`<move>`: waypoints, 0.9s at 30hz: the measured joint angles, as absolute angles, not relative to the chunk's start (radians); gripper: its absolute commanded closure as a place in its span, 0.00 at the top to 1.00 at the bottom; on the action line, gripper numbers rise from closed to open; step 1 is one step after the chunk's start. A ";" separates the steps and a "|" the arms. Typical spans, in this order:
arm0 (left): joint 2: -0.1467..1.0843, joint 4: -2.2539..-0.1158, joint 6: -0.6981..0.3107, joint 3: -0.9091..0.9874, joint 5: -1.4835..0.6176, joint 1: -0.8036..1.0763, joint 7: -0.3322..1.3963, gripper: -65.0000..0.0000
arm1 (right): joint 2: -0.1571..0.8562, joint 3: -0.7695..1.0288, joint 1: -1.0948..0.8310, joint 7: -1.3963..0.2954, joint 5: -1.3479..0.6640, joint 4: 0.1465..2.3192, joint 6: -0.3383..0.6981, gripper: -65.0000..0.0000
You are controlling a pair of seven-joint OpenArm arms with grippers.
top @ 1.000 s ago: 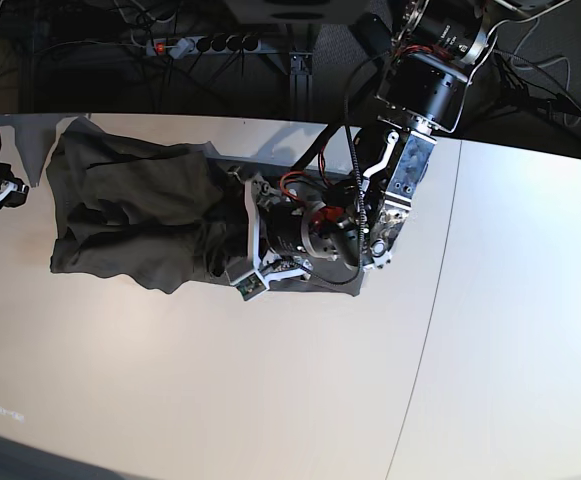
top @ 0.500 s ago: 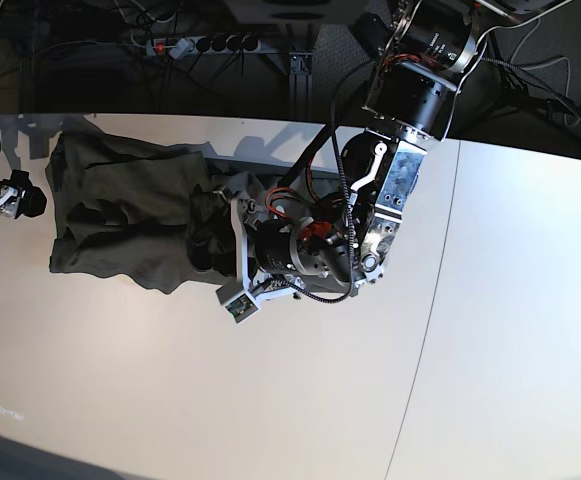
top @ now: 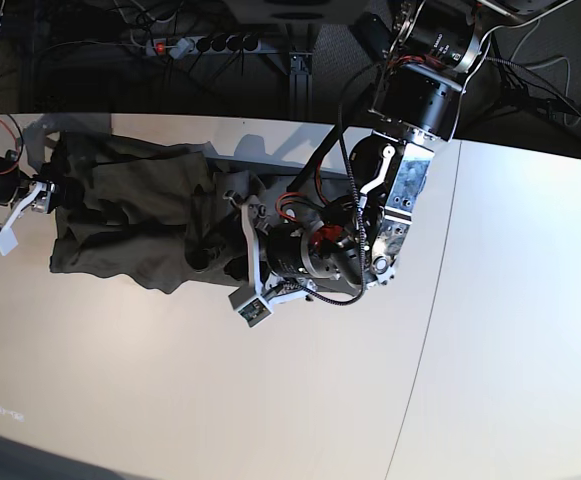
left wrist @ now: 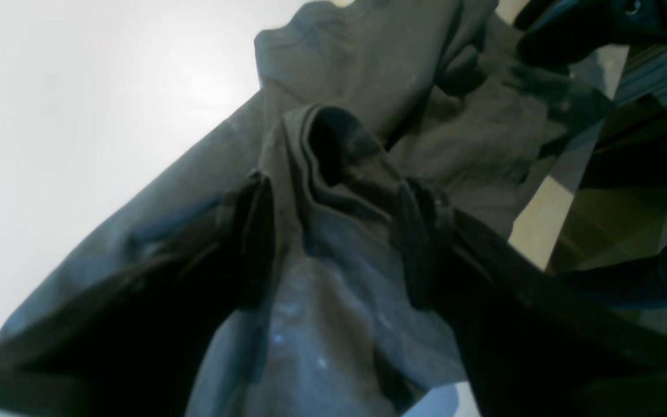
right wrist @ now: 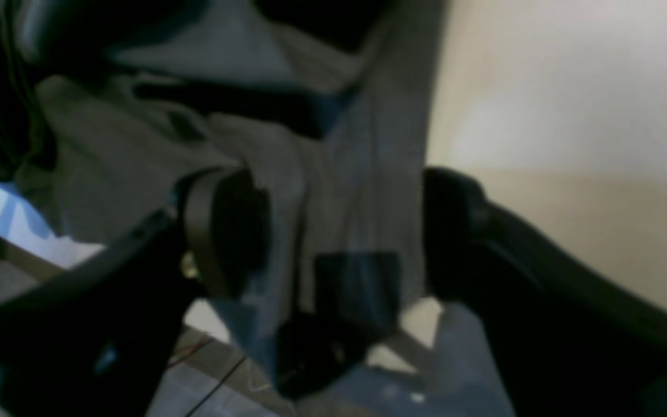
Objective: Fold the T-shirt properly
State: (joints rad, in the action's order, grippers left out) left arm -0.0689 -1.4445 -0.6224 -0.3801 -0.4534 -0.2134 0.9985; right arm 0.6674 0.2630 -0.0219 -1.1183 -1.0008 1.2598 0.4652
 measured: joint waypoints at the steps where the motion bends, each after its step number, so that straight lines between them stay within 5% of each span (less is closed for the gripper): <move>1: -0.069 -1.444 -0.622 -0.379 -0.453 -0.213 0.999 0.57 | 0.656 0.263 -0.022 -1.103 -0.994 1.262 0.465 0.68; 18: -0.066 -1.444 -0.622 -0.282 -0.459 -0.213 1.006 0.57 | 0.545 0.258 -0.019 -1.078 -0.984 1.256 0.464 0.67; 20: -0.049 -1.444 -0.622 -0.265 -0.483 -0.213 1.007 0.57 | 0.545 0.258 -0.019 -1.071 -0.958 1.257 0.464 0.54; 24: -0.009 -1.444 -0.622 -0.226 -0.509 -0.214 1.007 0.57 | 0.542 0.256 -0.022 -1.013 -0.880 1.253 0.464 0.00; 27: 0.012 -1.444 -0.622 -0.198 -0.534 -0.213 1.010 0.57 | 0.540 0.256 -0.022 -0.991 -0.863 1.253 0.464 0.00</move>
State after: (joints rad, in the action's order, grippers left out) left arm 0.0124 -1.4445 -0.6216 -0.1982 -0.5339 -0.2134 1.0096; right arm 0.5396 0.2558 -0.0223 -0.9913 -0.8635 1.2530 0.4641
